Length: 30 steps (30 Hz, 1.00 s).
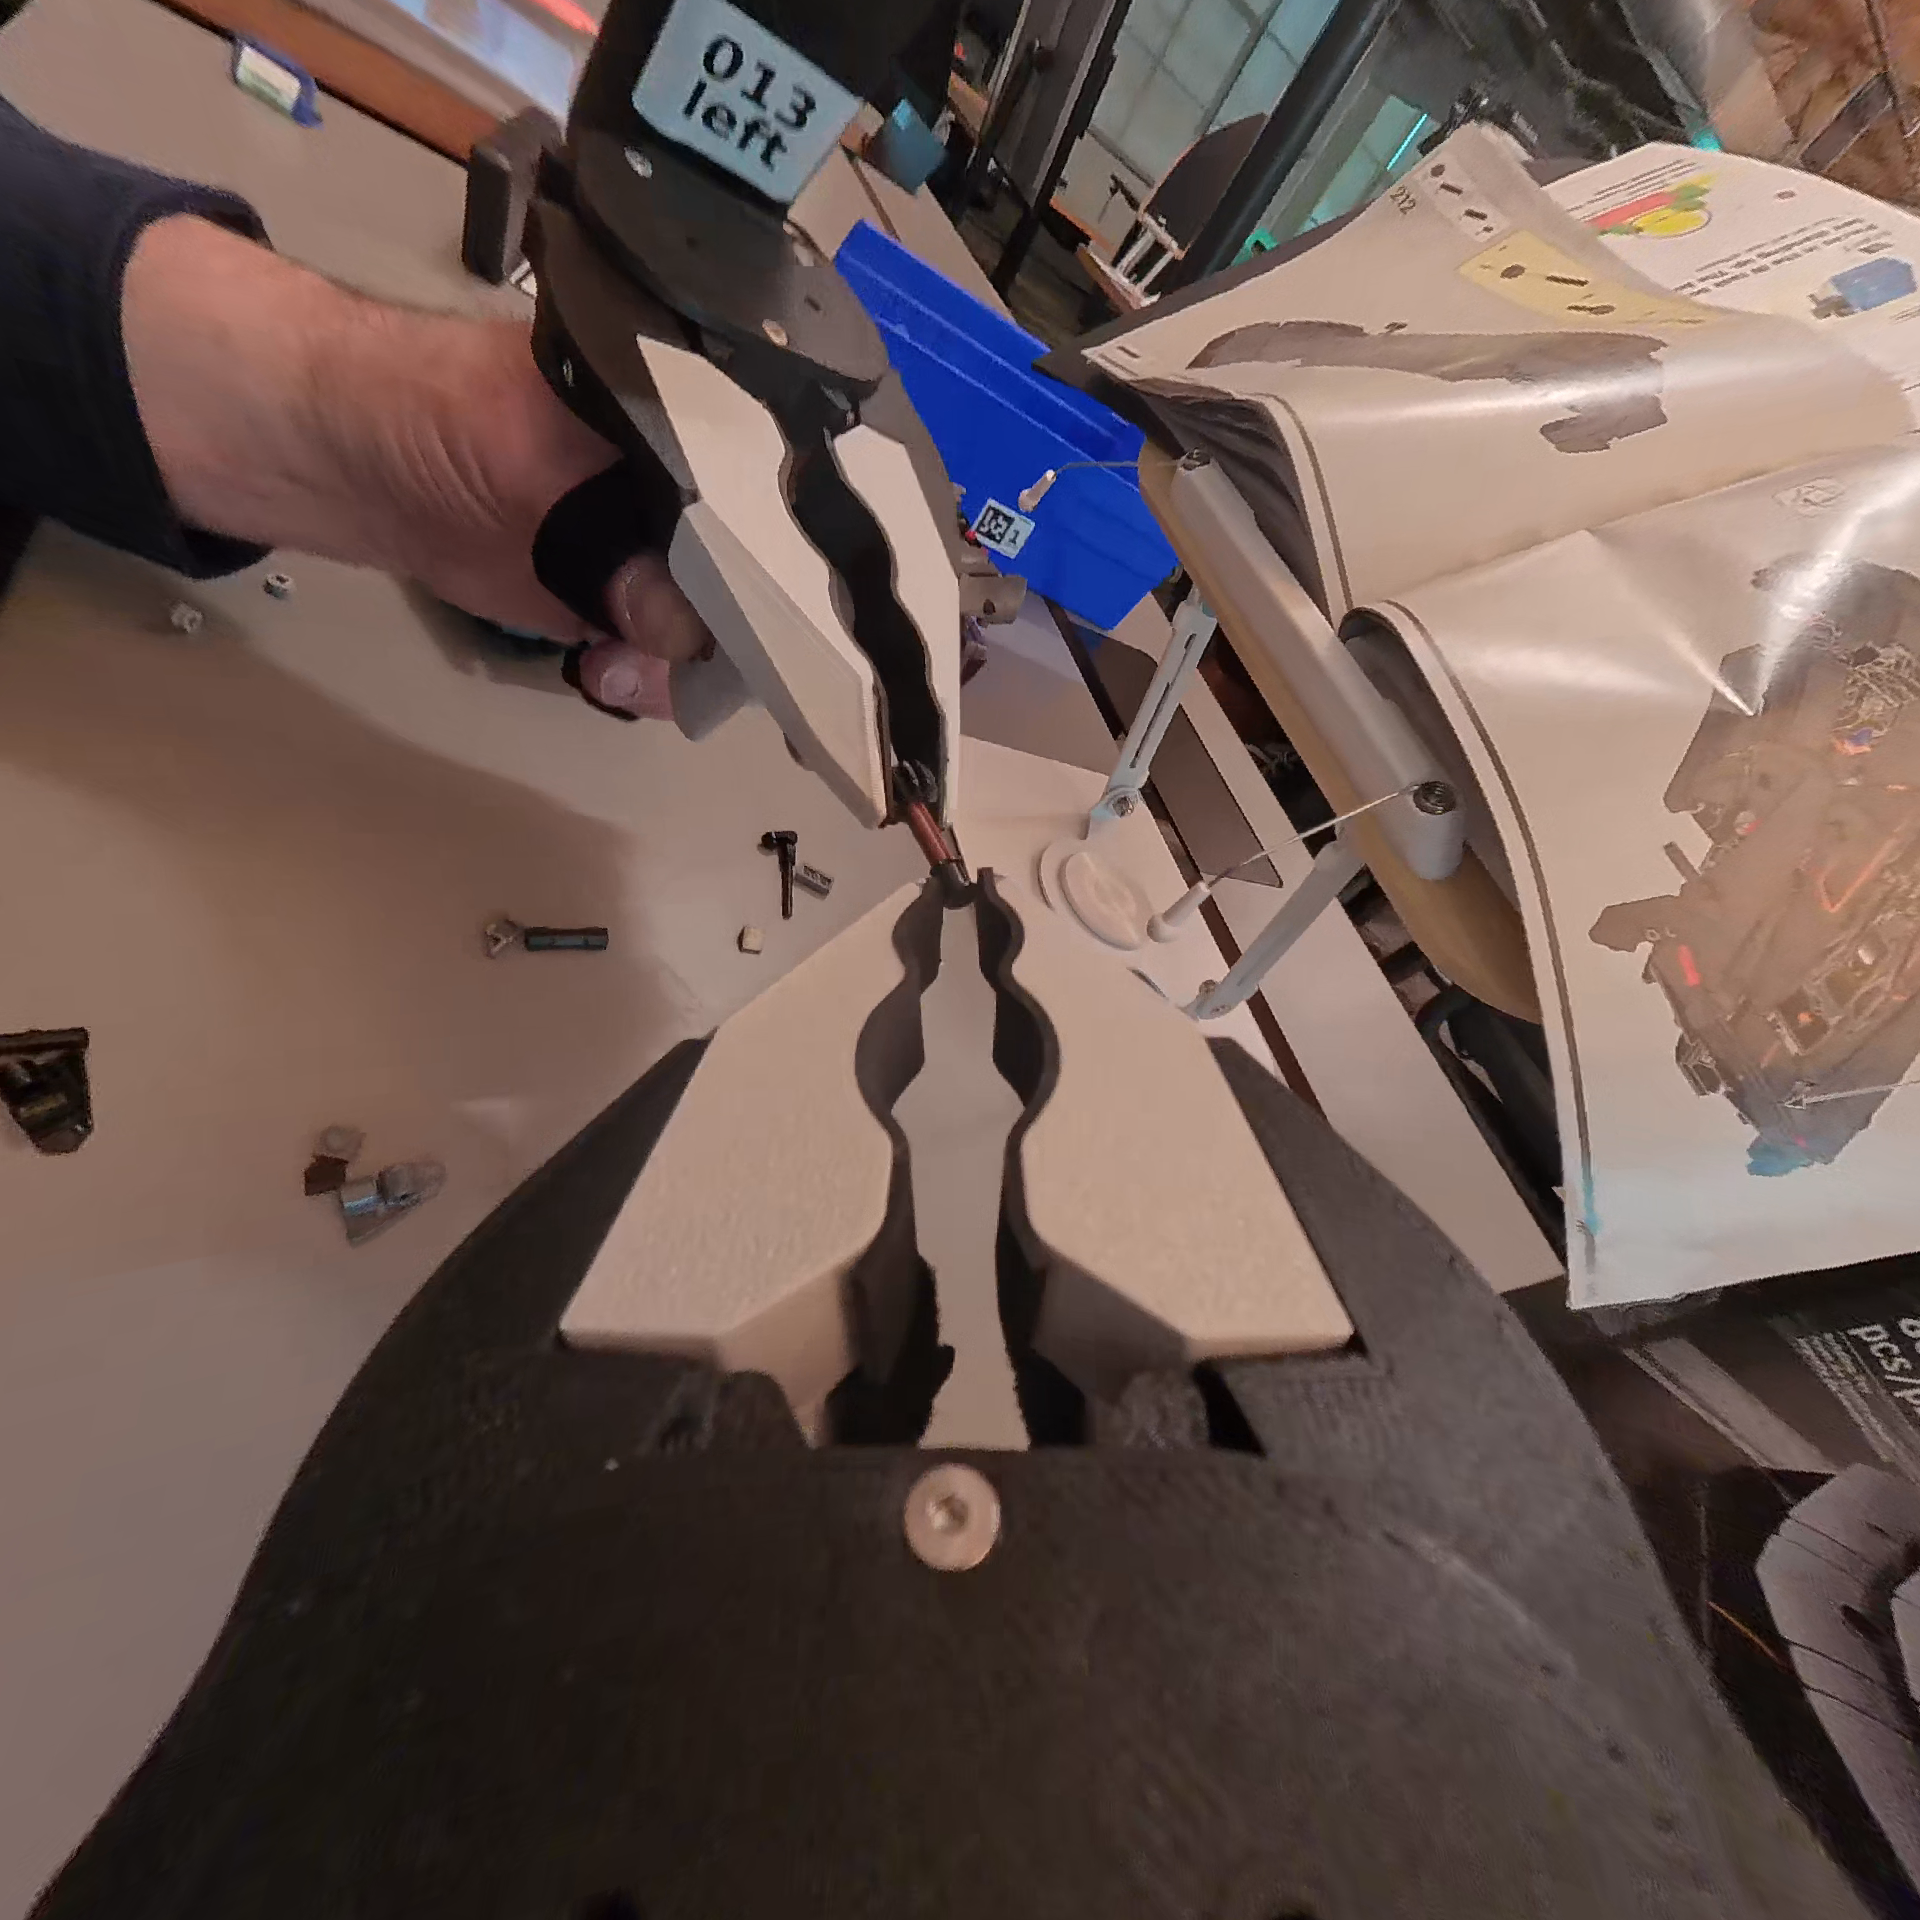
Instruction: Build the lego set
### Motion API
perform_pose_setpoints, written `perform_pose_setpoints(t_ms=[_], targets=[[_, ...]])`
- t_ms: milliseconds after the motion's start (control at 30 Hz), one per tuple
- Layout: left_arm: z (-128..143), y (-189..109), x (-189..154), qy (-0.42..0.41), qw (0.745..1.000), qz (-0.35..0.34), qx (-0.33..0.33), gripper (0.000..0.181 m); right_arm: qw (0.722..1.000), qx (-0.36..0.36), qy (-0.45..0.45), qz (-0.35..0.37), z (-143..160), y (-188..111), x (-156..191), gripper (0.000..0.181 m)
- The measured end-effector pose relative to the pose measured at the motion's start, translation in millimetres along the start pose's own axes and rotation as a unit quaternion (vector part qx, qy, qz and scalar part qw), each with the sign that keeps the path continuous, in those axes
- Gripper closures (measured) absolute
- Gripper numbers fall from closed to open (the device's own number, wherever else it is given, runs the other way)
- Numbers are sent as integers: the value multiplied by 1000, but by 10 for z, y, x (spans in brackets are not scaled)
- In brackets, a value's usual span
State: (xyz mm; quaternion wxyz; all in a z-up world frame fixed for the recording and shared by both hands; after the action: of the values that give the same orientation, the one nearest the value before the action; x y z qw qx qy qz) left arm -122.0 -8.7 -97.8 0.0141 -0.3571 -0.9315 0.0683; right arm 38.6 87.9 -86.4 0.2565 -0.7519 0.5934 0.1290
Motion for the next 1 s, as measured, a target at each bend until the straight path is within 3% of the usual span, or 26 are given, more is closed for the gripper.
perform_pose_setpoints(t_ms=[400,1000], targets=[[-18,-23,28,-59,997,36,-44,170,999,-6,-34,27,-92,-34,35,177],[19,-34,46,-58,997,45,4,170,994,31,-104,31,-141,6,140,177]])
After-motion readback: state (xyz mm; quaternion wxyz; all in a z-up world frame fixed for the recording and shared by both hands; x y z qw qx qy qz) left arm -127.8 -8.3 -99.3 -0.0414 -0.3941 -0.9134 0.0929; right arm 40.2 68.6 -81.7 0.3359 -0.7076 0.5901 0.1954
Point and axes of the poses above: each gripper's, where its closed fingertips meet, y out along the fingers, z out of its underside, x = y × z across the jaws, the point moved 10 cm from there along -y, back along the fingers, and after that the axes turned 1 degree about -x, right-handed, at the moved point
